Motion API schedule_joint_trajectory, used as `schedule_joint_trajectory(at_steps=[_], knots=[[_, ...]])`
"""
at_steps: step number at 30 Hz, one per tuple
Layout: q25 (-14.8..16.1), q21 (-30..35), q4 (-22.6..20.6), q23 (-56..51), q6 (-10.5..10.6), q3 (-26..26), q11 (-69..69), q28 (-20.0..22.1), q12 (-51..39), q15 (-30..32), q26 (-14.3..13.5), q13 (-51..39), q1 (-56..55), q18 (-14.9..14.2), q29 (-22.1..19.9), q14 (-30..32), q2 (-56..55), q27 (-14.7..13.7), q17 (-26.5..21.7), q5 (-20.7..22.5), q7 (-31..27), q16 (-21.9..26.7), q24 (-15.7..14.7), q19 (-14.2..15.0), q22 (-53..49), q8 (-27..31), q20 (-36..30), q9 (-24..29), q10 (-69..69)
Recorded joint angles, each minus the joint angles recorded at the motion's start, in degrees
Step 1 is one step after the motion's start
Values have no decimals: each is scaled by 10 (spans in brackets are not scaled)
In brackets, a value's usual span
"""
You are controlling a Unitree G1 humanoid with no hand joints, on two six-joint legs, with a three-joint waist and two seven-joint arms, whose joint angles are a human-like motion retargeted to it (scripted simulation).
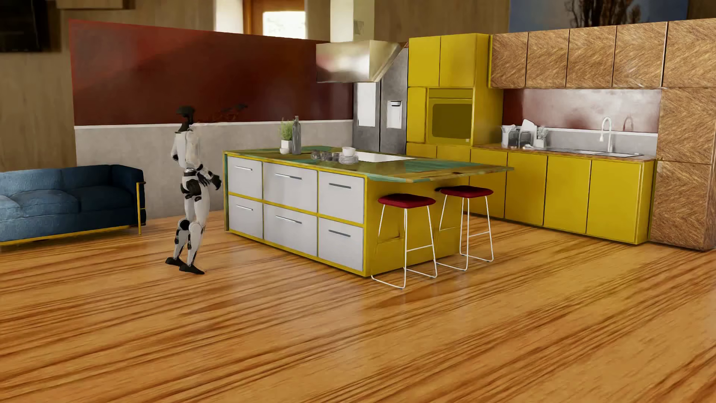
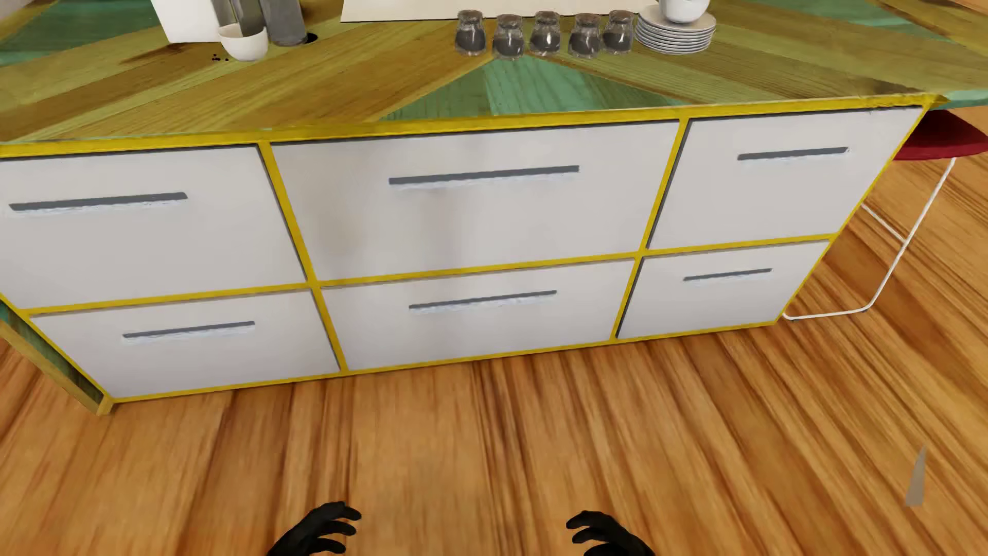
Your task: Stretch up
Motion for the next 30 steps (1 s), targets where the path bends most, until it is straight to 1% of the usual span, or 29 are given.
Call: schedule_joint_trajectory(at_steps=[1, 2, 10, 15, 18, 20, 21, 24, 25, 27, 30], knots=[[0, 2, 5, 3, 3, 7, 1, 0, 3, -8, 0, -1, 6, 0, 0, -2, -3, 0, 1, 4, 0, -2, 0, 0, 2, 0, 11, -4, -5], [0, -3, 6, 6, 1, 9, 8, 0, -3, -15, 0, 3, 6, 0, 0, -2, -6, 0, 2, 5, 0, 3, 0, 0, 2, 0, -36, -6, -5], [0, -11, 6, 13, 0, 9, 7, 0, -10, -15, 0, -10, 8, 0, 0, -1, -3, 0, 6, 4, 0, 6, 0, 0, -4, 0, -37, -4, -5], [0, -14, 4, 9, 4, 14, 10, 0, -60, -18, 0, -65, 11, 0, 0, 2, -3, 0, -4, 2, 0, 21, 0, 0, -15, 0, -69, -4, -6], [0, -22, 6, -16, 11, 17, 10, 0, -127, -15, 0, -132, 7, 0, 0, 6, -7, 0, -30, 4, 0, 42, 0, 0, -36, 0, -88, -7, -6], [0, -36, 5, -36, 13, 19, 3, 0, -207, -7, 0, -202, 5, 0, 0, 7, -7, 0, -58, 3, 0, 73, 0, 0, -63, 0, -105, -8, -5], [0, -43, 5, -41, 14, 26, 7, 0, -253, -9, 0, -245, 11, 0, 0, 9, -5, 0, -73, 4, 0, 86, 0, 0, -74, 0, -104, -5, -7], [0, -63, 4, -40, 15, 32, 5, 0, -426, -6, 0, -404, 11, 0, 0, 10, -4, 0, -128, 4, 0, 138, 0, 0, -89, 0, -105, -6, -7], [0, -62, 4, -37, 17, 34, 6, 0, -488, -6, 0, -460, 13, 0, 0, 10, -3, 0, -154, 4, 0, 152, 0, 0, -84, 0, -105, -6, -7], [0, -32, 2, -27, 17, 36, 6, 0, -617, -3, 0, -589, 14, 0, 0, 10, -3, 0, -208, 4, 0, 196, 0, 0, -71, 0, -135, -10, -8], [0, 56, -1, 24, 15, 44, 7, 0, -816, -4, 0, -807, 16, 0, 0, 13, -2, 0, -283, 4, 0, 248, 0, 0, -30, 0, -200, -12, -9]])
